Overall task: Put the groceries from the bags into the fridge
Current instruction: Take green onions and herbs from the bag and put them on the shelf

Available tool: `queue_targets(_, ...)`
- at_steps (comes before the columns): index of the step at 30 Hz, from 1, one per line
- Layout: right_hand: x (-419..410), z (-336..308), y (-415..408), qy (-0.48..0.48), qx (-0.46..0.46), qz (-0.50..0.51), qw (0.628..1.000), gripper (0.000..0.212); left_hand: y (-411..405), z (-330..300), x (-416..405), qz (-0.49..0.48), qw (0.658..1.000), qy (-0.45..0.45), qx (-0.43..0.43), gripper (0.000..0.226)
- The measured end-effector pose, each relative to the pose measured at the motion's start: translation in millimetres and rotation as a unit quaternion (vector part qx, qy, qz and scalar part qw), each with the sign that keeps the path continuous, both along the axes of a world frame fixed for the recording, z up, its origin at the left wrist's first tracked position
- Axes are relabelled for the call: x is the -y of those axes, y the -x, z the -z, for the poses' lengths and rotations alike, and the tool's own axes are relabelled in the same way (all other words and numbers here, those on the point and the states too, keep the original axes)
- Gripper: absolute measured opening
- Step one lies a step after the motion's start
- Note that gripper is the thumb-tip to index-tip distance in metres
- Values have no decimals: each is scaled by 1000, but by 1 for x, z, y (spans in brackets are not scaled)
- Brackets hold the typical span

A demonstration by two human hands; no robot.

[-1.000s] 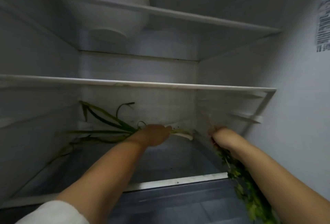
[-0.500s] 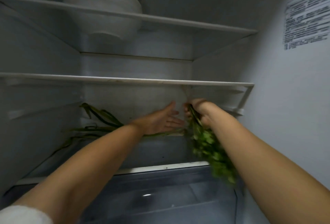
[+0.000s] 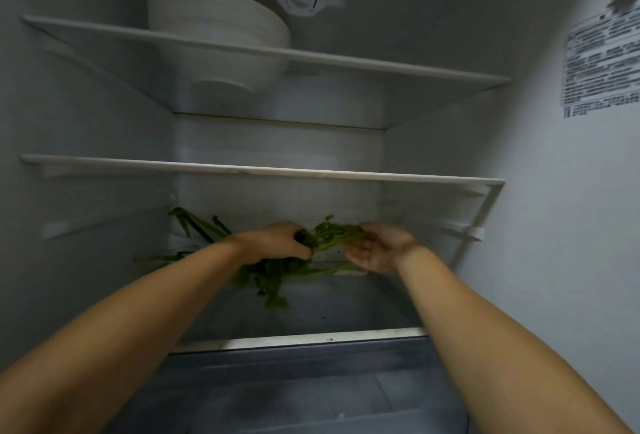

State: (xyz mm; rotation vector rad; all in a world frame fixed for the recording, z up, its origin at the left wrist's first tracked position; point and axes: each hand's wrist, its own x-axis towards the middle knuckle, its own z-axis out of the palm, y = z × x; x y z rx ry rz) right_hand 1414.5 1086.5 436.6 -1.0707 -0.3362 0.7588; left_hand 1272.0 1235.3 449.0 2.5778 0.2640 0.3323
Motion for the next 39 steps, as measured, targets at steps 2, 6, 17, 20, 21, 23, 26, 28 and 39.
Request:
queue_targets(2, 6, 10, -8, 57, 9, 1, 998, 16, -8, 2, -8, 14, 994, -101, -30, 42)
queue_targets(6, 9, 23, -20, 179, 63, 29, 981, 21, -31, 30, -13, 69, 977, -183, -87, 39)
queue_targets(17, 14, 24, -13, 509, 296, 42, 807, 32, -42, 19, -28, 57, 969, -201, -134, 63)
queue_targets(20, 26, 8, 2, 468, 345, 75, 810, 36, -24, -5, -28, 19, 983, -145, -115, 63)
queue_targets(21, 28, 3, 6, 460, 387, 91, 794, 36, -16, -10, -28, 9, 988, -123, -93, 59)
queue_targets(23, 33, -4, 20, 452, 496, 130, 730, 26, 0, -15, -25, -19, 994, -102, -39, 48)
queue_targets(26, 40, -1, 38, 441, 582, 159, 665, 41, 21, -12, -18, -68, 992, -101, 36, 38)
queue_targets(28, 46, 10, 56, 428, 624, 167, 632, 48, 39, -2, -7, -85, 988, -104, 77, 35)
queue_targets(39, 60, 53, 204, 246, 731, 177, 612, 38, 208, 98, 78, -220, 940, -137, 221, 40)
